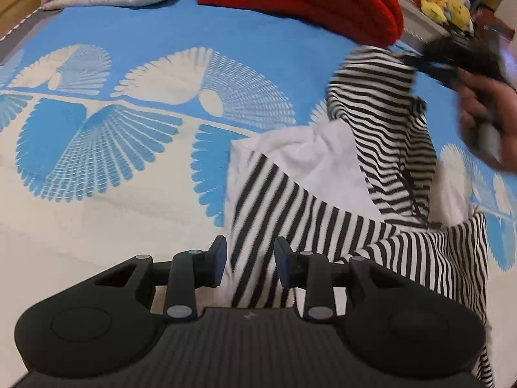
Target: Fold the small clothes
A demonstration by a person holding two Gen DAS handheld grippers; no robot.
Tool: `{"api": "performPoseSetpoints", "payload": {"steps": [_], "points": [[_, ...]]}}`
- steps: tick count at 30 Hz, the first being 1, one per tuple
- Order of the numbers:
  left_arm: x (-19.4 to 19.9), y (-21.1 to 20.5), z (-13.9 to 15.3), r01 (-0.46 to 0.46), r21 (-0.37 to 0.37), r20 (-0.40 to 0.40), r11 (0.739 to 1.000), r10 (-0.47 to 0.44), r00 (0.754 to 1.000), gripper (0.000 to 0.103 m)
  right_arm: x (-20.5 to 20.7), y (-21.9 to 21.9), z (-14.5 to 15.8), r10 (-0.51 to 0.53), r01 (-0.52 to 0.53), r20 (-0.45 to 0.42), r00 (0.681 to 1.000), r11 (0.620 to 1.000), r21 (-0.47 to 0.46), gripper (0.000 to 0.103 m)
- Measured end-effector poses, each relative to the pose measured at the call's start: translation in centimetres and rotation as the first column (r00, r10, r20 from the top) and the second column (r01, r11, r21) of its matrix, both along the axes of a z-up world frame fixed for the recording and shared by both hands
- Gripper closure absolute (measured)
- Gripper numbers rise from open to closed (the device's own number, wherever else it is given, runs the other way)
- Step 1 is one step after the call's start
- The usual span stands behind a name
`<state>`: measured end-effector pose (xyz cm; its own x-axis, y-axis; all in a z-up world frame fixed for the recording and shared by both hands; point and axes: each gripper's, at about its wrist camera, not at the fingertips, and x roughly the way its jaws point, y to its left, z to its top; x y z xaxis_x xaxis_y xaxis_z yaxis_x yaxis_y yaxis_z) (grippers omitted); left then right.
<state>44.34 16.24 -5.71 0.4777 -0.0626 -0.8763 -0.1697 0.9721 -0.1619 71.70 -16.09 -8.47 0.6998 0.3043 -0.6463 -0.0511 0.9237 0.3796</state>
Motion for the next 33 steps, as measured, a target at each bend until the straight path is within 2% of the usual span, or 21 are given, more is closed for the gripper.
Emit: {"api": "performPoseSetpoints", "payload": {"steps": [3,7,10,12,13,15,16,17,19,21,23,24,25,26,28,30,33], "points": [[-0.3,0.8,0.9,-0.019,-0.015,0.015,1.000,0.019,1.000,0.067,-6.4,-0.6,3.5,0.034,-0.034,0.072,0.997,0.999,0.001,0.098],[-0.9,1.2,1.9,-0.037,-0.020,0.036,0.999,0.038,0.999,0.067,-17.9,-1.6,6.5,0.052,-0.052,0.127,0.991,0.999,0.000,0.098],[-1.5,0.7,2.4,-0.027,-0.020,0.047,0.999,0.028,0.998,0.067,-27.3,-1.8,7.0,0.087,-0.084,0.132,0.987,0.996,-0.027,0.098],[-1.9,0.0,2.5,-0.013,-0.008,0.054,1.000,0.013,0.998,0.067,-33.6,-1.1,6.0,0.167,-0.164,0.078,0.983,0.985,-0.047,0.097],[-2.1,-0.3,2.5,-0.006,-0.006,0.052,1.000,0.007,0.999,0.067,-36.0,-0.6,5.2,0.243,-0.242,0.021,0.970,0.969,-0.046,0.096],[-2.4,-0.9,1.8,-0.005,-0.021,0.031,1.000,0.006,0.999,0.067,-39.6,-0.2,3.8,0.379,-0.380,-0.072,0.923,0.925,0.003,0.096],[-2.5,-1.0,1.5,-0.007,-0.039,0.020,0.999,0.007,1.000,0.067,-41.0,-0.4,3.5,0.438,-0.437,-0.077,0.896,0.899,0.023,0.096],[-2.6,-1.3,1.2,-0.009,-0.063,0.009,0.998,0.009,1.000,0.067,-42.0,-0.8,3.6,0.462,-0.462,-0.049,0.886,0.887,0.008,0.096],[-2.5,-1.9,0.7,-0.015,-0.110,-0.007,0.994,0.015,1.000,0.067,-42.0,-2.5,4.0,0.423,-0.423,-0.001,0.906,0.905,-0.036,0.095],[-2.2,-2.7,0.2,-0.017,-0.152,-0.020,0.988,0.015,1.000,0.067,-39.5,-5.1,4.0,0.322,-0.322,-0.002,0.947,0.946,0.030,0.094],[-1.8,-3.5,-0.6,-0.023,-0.195,-0.042,0.981,0.015,0.999,0.067,-36.6,-7.8,3.7,0.177,-0.176,-0.006,0.984,0.980,0.095,0.080],[-1.5,-3.9,-0.9,-0.023,-0.212,-0.054,0.977,0.011,0.998,0.067,-35.0,-9.1,3.4,0.103,-0.100,-0.021,0.995,0.989,0.106,0.068],[-1.3,-4.5,-1.3,-0.017,-0.225,-0.065,0.974,0.003,0.998,0.067,-33.7,-10.3,3.0,0.044,-0.041,-0.033,0.998,0.993,0.108,0.060],[-0.9,-5.1,-1.7,-0.011,-0.231,-0.078,0.973,-0.007,0.997,0.067,-32.4,-11.6,2.6,-0.019,0.025,-0.051,0.999,0.993,0.119,0.057],[-0.3,-6.4,-2.7,-0.001,-0.226,-0.108,0.974,-0.024,0.994,0.067,-30.4,-13.4,1.3,-0.070,0.087,-0.104,0.992,0.981,0.173,0.053],[0.2,-7.5,-3.6,0.017,-0.214,-0.138,0.977,-0.047,0.989,0.058,-28.9,-14.0,-0.1,-0.072,0.107,-0.159,0.985,0.968,0.227,0.050],[0.8,-9.0,-4.6,0.051,-0.205,-0.166,0.977,-0.086,0.982,0.056,-27.4,-12.8,-2.0,-0.035,0.095,-0.226,0.973,0.961,0.260,0.044]]}}
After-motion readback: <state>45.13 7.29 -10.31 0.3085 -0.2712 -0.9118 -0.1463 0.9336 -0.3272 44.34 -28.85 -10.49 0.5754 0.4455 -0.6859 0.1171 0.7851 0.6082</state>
